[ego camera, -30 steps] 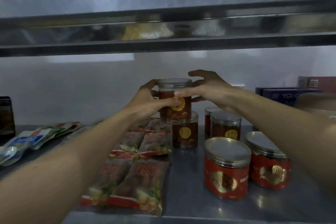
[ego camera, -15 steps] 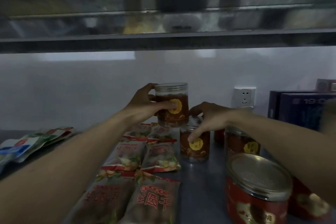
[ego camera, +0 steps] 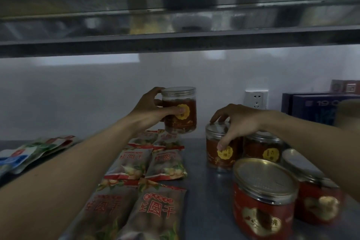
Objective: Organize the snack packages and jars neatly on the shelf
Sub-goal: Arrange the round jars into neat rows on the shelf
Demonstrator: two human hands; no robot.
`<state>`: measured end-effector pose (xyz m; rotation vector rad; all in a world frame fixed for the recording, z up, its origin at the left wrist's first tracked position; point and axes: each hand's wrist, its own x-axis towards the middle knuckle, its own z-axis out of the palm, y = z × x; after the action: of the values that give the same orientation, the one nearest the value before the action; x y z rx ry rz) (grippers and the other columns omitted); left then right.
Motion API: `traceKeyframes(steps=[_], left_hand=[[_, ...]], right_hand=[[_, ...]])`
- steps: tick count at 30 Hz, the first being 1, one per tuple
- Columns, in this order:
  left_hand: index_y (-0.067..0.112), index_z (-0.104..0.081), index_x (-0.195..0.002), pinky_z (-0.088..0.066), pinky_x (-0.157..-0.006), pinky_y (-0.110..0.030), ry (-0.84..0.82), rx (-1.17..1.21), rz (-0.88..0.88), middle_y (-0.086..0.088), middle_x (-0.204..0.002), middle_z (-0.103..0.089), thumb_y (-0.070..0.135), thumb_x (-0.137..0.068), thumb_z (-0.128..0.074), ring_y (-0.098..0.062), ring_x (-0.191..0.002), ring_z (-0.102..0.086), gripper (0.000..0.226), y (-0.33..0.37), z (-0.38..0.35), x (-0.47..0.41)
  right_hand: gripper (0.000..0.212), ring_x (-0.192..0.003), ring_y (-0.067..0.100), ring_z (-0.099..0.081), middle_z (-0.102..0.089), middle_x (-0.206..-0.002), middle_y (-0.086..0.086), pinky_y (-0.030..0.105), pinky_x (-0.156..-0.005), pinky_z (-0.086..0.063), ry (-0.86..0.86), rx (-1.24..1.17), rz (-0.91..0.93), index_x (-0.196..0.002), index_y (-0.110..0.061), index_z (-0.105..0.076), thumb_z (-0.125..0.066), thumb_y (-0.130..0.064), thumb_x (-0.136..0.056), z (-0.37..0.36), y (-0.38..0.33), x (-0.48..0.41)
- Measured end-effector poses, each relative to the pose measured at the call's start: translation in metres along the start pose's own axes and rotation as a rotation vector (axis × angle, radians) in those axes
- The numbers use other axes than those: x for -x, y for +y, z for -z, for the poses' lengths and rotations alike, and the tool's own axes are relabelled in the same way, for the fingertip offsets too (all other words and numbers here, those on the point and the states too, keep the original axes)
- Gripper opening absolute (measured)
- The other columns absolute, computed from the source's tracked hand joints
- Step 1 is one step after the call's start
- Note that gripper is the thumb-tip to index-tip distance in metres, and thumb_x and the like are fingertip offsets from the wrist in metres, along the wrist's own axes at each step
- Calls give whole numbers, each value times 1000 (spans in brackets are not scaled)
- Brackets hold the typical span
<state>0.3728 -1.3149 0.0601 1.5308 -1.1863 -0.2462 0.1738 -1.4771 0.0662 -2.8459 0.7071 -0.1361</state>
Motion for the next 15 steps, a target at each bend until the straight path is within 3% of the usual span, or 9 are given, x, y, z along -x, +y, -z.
traceKeyframes(steps=[4, 11, 15], left_hand=[[22, -47, -130, -57, -81, -34, -26, 9, 15, -6, -114, -63, 35, -56, -86, -19, -100, -64, 84, -1, -14, -4], [25, -46, -127, -57, -78, -30, -93, 3, 47, -4, -112, -64, 29, -66, -86, -15, -96, -66, 72, -16, -44, -22], [23, -45, -127, -58, -83, -36, -139, -38, 64, -5, -115, -62, 33, -66, -86, -19, -100, -65, 74, -29, -57, -32]], right_hand=[[77, -113, 11, -41, -44, -134, -8, 28, -87, -39, -5, 15, -31, -129, -39, -47, -84, -48, -63, 6, 20, 15], [84, -119, 14, -44, -45, -140, -7, 33, -98, -41, -23, -4, -66, -133, -40, -42, -81, -58, -61, 12, 35, 26], [90, -126, 17, -47, -44, -144, -4, 37, -104, -42, 123, -182, 3, -144, -39, -32, -78, -53, -69, 15, 23, 13]])
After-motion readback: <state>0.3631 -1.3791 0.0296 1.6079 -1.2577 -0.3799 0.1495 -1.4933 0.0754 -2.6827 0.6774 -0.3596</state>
